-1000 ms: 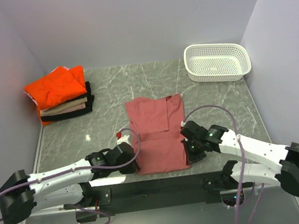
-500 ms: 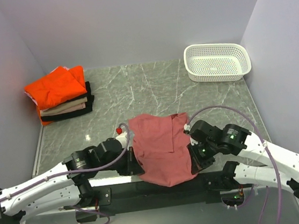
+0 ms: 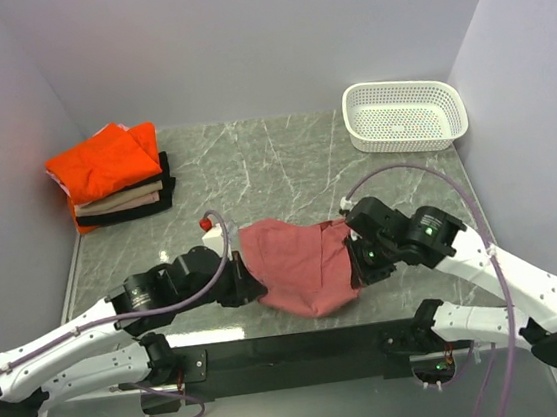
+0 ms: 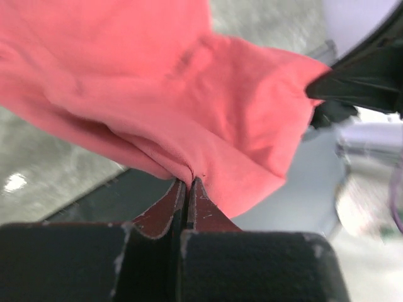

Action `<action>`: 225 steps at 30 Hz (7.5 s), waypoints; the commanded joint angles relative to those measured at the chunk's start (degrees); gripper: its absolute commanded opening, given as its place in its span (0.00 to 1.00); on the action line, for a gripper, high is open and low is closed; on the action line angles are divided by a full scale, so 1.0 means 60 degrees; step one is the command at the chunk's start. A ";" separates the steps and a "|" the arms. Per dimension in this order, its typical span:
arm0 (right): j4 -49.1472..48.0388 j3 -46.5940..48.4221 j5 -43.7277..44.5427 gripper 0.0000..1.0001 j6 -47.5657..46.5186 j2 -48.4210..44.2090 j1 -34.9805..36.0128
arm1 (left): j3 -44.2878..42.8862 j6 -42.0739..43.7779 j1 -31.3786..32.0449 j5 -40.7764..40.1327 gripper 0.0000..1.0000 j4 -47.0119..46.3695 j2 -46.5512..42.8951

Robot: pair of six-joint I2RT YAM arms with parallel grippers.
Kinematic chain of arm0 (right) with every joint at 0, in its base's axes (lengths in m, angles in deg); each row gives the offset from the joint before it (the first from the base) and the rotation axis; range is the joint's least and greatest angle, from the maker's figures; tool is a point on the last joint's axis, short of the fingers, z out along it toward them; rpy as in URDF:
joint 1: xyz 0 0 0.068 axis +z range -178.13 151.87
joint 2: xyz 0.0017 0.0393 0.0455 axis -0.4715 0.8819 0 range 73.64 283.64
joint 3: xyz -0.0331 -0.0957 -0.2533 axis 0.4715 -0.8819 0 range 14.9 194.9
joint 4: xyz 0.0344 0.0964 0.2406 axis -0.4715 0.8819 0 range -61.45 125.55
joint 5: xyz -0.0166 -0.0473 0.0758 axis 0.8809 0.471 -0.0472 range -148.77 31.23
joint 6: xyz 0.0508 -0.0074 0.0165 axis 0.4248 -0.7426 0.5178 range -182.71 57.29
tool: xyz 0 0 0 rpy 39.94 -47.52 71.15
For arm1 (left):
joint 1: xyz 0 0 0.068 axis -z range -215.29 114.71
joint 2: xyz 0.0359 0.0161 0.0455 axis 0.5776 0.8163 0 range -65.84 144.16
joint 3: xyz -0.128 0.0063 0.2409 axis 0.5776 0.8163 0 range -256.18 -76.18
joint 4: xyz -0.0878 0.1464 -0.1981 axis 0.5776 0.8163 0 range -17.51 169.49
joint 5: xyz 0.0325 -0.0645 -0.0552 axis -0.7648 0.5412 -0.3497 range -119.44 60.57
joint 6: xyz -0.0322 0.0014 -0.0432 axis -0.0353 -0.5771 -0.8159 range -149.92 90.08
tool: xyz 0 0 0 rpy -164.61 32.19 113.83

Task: Fold and stack the t-shirts
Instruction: Fold the tshirt, then neatly place the folded tshirt to the corner

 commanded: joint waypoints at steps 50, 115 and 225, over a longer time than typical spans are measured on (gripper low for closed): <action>-0.4414 0.3240 0.1042 0.59 -0.2312 0.4998 -0.5179 | -0.1488 0.2889 -0.6090 -0.1101 0.86 -0.2532 0.5371; -0.7697 -0.2196 0.0352 0.50 0.0120 0.5888 -0.1560 | 0.4507 0.0004 -0.5212 0.3809 0.97 -1.2114 0.7903; -0.8737 -0.3383 -0.1142 0.62 -0.0964 0.3705 -0.1238 | -0.9102 0.6874 -1.4791 -0.0276 0.00 -0.1201 1.0334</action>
